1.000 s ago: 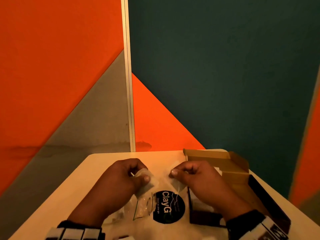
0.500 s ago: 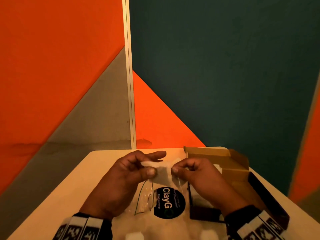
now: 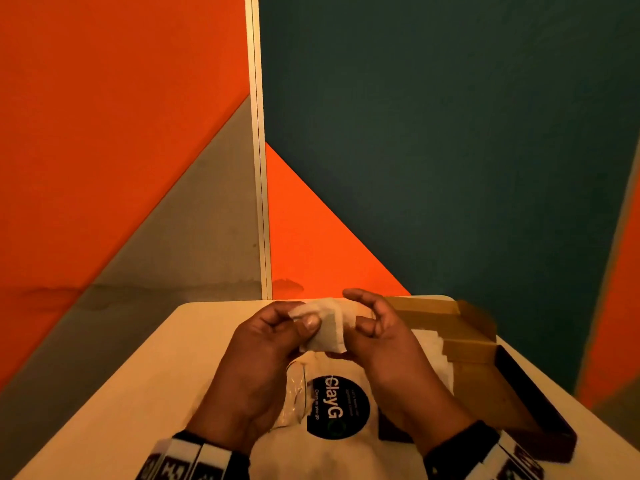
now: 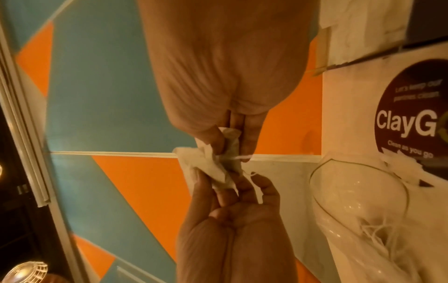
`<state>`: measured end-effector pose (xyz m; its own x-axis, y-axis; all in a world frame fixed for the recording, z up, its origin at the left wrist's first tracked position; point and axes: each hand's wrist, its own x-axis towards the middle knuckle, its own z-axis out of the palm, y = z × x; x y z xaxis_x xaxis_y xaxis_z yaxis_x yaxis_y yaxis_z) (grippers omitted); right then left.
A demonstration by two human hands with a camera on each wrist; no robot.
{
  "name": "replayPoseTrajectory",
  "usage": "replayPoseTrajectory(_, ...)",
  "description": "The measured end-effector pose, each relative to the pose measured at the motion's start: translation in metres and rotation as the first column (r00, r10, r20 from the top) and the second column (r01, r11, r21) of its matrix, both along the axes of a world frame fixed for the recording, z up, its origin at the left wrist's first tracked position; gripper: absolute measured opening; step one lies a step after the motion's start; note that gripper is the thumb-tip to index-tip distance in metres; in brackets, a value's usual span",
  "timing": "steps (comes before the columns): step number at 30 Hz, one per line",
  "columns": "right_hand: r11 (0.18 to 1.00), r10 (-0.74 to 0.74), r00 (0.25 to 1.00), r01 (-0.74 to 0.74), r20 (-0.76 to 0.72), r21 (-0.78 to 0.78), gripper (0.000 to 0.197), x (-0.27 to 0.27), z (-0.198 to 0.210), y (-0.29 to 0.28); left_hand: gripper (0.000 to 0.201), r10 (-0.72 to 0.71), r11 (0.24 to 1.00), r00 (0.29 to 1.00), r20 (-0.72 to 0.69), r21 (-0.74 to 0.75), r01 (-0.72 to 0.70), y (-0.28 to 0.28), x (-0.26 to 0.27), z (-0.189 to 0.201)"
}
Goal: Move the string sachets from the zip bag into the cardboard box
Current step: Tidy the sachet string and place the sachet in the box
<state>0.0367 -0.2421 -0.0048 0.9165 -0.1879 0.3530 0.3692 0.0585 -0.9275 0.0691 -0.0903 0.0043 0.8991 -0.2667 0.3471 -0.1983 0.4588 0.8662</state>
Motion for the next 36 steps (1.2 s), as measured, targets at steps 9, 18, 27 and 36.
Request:
replayPoseTrajectory(9, 0.981, 0.118, 0.992, -0.109, -0.042, 0.16, 0.021, -0.002, 0.0, 0.004, 0.022, 0.166, 0.982, 0.986, 0.035, 0.082, -0.168, -0.005, 0.001, -0.005)
replayPoseTrajectory(18, 0.997, 0.066, 0.995, -0.068, -0.077, -0.031, 0.022, -0.004, -0.004, 0.001, 0.036, 0.243, 0.936, 0.962, 0.122, 0.23, -0.266, -0.002, -0.003, -0.003)
replayPoseTrajectory(27, 0.997, -0.082, 0.989, 0.08, -0.124, -0.02, 0.044, 0.001, 0.015, -0.055, 0.06, 0.035, 0.303, 0.988, 0.151, 0.94, -0.155, 0.073, 0.027, 0.0)
replayPoseTrajectory(36, 0.948, -0.308, 0.848, 0.238, -0.431, -0.209, 0.036, 0.002, -0.017, -0.154, 0.076, 0.054, 0.168, 0.999, -0.003, 0.986, -0.006, 0.074, 0.039, -0.015)
